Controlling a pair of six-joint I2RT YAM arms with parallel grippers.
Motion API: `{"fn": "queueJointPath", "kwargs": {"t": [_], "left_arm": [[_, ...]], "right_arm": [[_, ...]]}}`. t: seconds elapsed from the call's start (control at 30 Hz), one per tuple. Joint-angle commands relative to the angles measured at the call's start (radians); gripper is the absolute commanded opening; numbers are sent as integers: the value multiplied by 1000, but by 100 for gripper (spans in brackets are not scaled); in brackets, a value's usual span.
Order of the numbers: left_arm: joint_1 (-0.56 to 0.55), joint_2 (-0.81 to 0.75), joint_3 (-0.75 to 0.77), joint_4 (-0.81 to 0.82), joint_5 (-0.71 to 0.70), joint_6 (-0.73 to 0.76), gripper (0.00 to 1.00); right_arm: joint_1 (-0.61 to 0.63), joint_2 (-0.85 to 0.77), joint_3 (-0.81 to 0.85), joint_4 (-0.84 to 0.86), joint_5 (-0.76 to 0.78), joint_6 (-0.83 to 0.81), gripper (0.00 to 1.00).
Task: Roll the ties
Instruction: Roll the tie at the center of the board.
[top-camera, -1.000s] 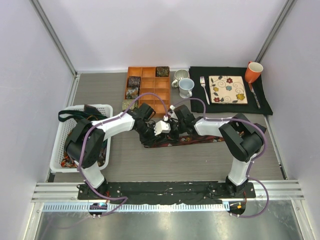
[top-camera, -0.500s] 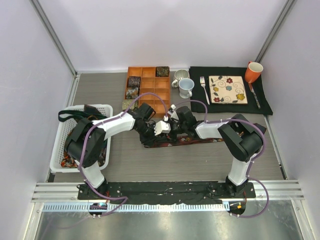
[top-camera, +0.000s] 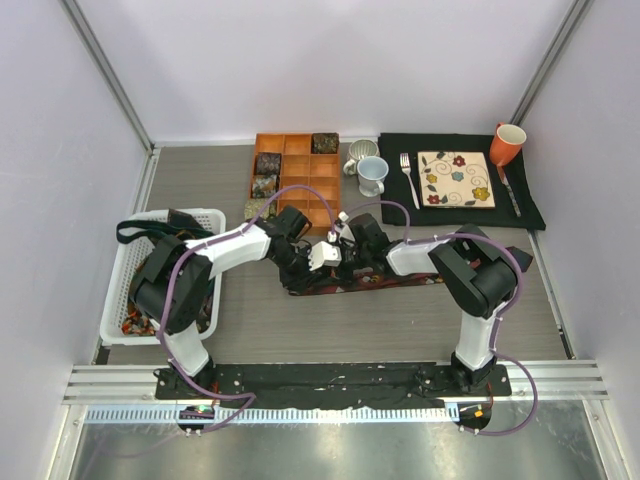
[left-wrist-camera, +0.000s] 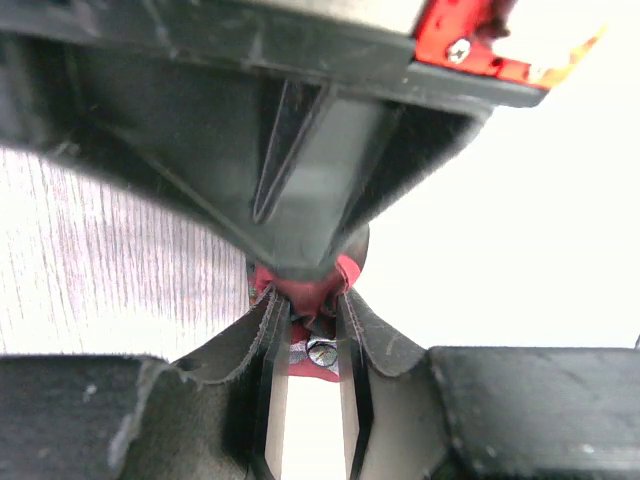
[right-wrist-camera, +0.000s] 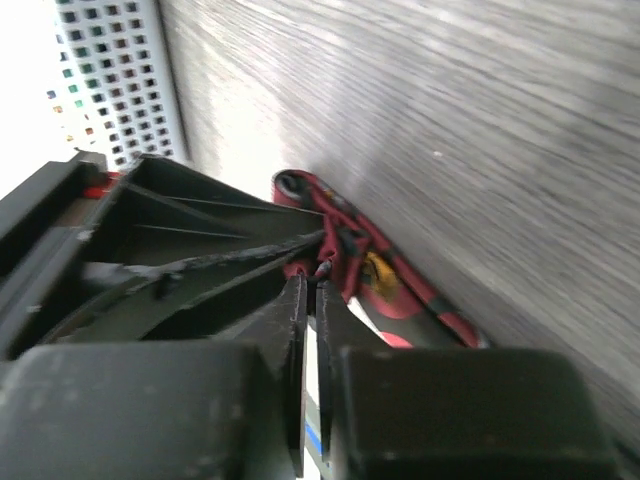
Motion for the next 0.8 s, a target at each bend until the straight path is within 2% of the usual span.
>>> {"fn": "queueJointPath", "kwargs": {"t": [0.0, 0.27, 0.37, 0.63, 0.77], "left_arm": [[2, 38, -20, -21, -34, 15, 29], [57, -112, -88, 42, 18, 9, 66], [56, -149, -106, 62, 7, 21, 73], [10, -81, -45, 77, -71, 20, 77], [-27, -39, -28, 79, -111, 16, 73]], "right_arm": [[9, 28, 35, -56, 12, -78, 1], [9, 37, 52, -151, 67, -167, 1], [9, 49, 57, -151, 78, -169, 1], [12, 64, 81, -147, 78, -177, 1], [19, 58, 93, -158, 79, -184, 1]]}}
